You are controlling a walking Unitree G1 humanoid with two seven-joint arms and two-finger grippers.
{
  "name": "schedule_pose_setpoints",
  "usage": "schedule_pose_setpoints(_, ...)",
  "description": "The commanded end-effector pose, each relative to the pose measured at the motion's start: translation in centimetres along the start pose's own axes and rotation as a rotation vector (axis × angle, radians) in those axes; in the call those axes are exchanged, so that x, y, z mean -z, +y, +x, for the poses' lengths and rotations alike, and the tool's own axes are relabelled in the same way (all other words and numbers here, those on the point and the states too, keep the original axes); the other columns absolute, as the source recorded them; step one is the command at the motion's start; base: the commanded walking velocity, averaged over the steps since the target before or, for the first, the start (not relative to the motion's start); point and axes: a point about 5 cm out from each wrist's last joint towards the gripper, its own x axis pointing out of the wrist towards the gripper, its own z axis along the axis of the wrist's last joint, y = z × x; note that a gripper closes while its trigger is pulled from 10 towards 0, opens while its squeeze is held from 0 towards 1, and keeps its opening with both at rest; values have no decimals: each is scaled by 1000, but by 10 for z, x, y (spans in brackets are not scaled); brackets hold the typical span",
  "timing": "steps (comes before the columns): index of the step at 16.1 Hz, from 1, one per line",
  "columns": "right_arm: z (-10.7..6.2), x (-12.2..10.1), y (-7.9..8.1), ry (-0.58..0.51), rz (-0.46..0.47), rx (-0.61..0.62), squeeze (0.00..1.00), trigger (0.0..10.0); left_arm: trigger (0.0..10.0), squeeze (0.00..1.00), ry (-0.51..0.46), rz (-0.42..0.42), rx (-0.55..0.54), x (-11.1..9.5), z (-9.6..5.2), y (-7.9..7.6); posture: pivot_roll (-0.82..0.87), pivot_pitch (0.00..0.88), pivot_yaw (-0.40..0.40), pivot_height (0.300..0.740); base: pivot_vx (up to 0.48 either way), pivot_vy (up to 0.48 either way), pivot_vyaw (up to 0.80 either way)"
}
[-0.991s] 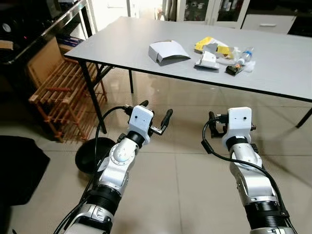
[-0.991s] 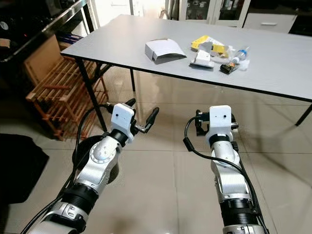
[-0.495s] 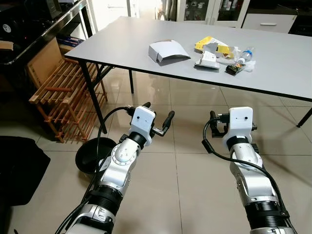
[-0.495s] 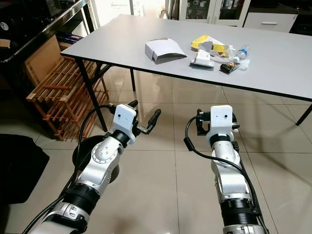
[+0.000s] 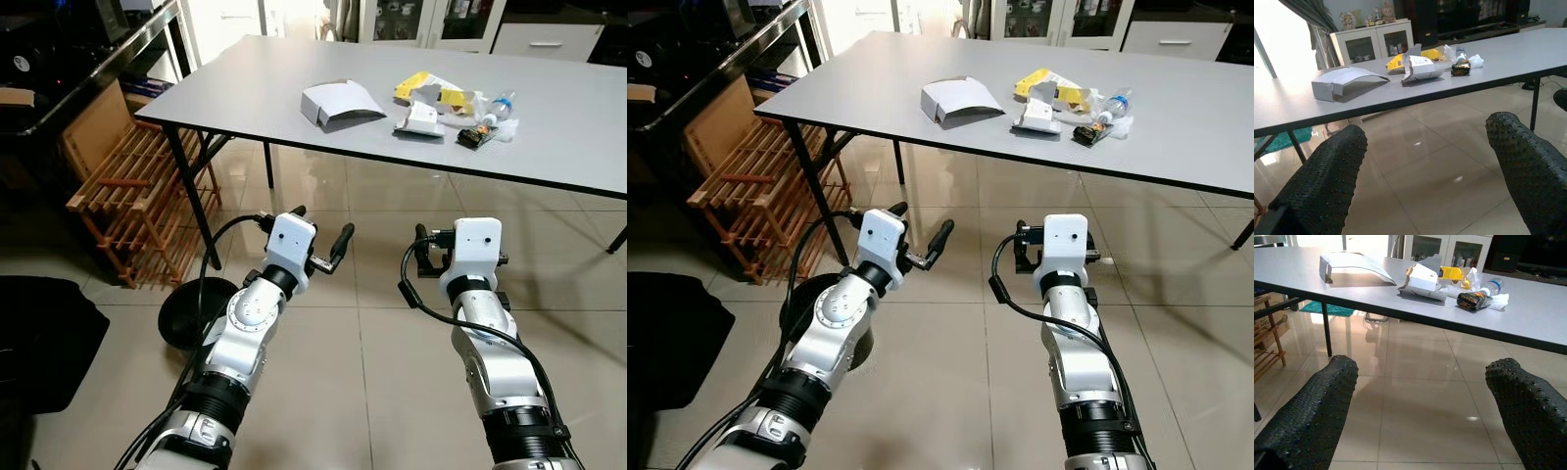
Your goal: Picking trash to rubbish bin
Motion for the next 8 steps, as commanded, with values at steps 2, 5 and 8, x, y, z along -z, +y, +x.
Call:
schedule_pose_setpoints(2, -6, 6, -5, 17, 13, 31, 0, 10000, 10000, 0, -9, 4, 10, -3, -1, 1, -94, 24, 72, 740, 0, 0, 0)
schedule_pose_setpoints(5, -8, 8, -4, 29, 15, 23, 0, 10000, 10000, 0, -8, -11, 0, -2, -3, -1, -96, 37, 59, 740, 0, 0, 0)
schedule_pose_setpoints(8, -10, 7, -2, 28, 0, 6, 0, 10000, 10000, 0, -1, -11, 2, -1, -5, -4, -96, 52, 45, 740, 0, 0, 0)
